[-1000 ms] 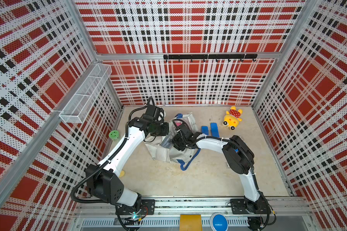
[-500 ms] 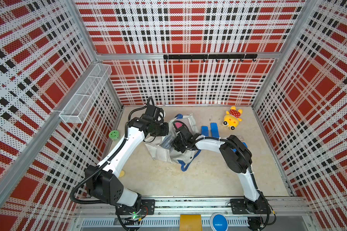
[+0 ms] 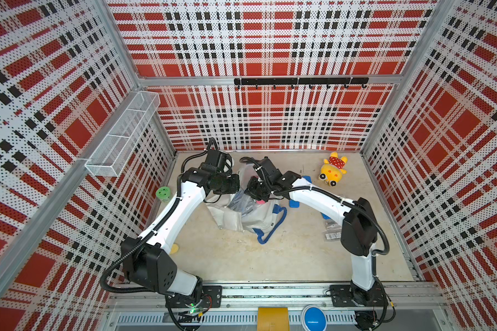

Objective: Take out the compass set from the canvas bag
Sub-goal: Pick up the compass set from the canvas bag, then place the compass set at the center of the board.

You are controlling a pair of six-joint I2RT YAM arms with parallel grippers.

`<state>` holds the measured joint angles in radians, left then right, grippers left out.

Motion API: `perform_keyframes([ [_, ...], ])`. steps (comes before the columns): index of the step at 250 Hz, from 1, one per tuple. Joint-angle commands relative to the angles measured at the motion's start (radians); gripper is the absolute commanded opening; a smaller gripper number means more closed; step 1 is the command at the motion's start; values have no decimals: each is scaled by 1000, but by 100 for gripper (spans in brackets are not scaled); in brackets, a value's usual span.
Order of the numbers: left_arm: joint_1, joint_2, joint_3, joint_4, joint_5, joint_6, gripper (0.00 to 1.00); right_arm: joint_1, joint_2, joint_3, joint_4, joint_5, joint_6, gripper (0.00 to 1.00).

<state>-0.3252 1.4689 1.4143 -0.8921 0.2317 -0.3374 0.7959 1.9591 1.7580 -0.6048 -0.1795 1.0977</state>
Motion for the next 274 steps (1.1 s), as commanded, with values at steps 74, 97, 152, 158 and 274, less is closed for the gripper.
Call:
perform_keyframes([
  [74,15,-20,23,-31,28,-8,0,-179,-248,-13,-220,-174,-453,4],
  [97,15,-18,25,-33,31,-4,0,-232,-289,13,-388,-155,-544,4],
  [152,15,-17,36,-37,35,-1,0,-282,-328,-18,-709,5,-674,1],
  [158,14,-17,38,-37,35,0,0,-282,-332,-37,-724,27,-674,1],
  [274,64,-39,37,-52,53,17,0,-283,-101,-319,-672,305,-634,5],
])
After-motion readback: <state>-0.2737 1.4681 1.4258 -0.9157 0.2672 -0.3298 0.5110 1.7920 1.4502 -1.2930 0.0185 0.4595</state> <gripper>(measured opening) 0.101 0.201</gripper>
